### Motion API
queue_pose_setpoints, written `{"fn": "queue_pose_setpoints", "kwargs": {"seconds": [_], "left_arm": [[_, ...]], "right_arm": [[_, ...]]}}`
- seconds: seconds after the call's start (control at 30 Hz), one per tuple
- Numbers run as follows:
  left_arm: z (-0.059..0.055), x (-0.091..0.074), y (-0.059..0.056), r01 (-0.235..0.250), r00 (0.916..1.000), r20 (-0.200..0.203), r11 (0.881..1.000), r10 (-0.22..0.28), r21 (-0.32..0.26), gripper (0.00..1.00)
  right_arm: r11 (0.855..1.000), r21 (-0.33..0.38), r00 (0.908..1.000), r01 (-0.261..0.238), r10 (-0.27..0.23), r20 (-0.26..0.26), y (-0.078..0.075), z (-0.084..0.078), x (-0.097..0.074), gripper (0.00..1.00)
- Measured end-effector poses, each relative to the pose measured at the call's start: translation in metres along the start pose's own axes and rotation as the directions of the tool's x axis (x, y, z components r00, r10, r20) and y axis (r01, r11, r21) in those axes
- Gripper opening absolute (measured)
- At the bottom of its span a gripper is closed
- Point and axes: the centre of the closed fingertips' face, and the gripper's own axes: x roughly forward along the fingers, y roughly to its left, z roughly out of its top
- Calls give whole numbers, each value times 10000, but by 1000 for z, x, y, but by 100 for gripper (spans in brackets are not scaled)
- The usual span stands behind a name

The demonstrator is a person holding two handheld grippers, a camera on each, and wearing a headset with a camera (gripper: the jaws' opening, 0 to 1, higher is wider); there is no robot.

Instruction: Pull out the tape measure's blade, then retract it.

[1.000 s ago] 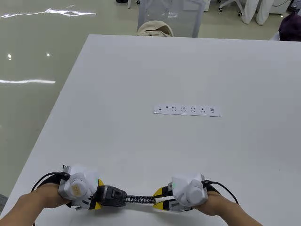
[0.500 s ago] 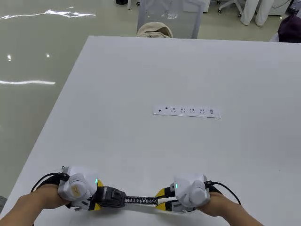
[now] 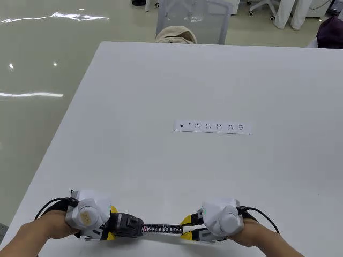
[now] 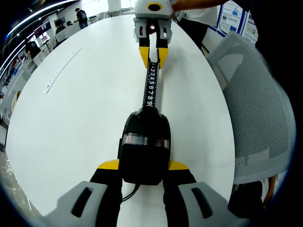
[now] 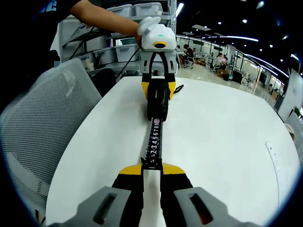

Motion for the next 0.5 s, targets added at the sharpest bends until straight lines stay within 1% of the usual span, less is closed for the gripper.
{"fn": "queue_pose_setpoints", "kwargs": {"seconds": [0.5], "left_arm": [[1, 1, 0, -7, 10000, -8, 10000, 7, -47, 29]], "right_arm": [[10000, 69, 10000, 7, -7, -48, 0, -7, -8, 10]]}}
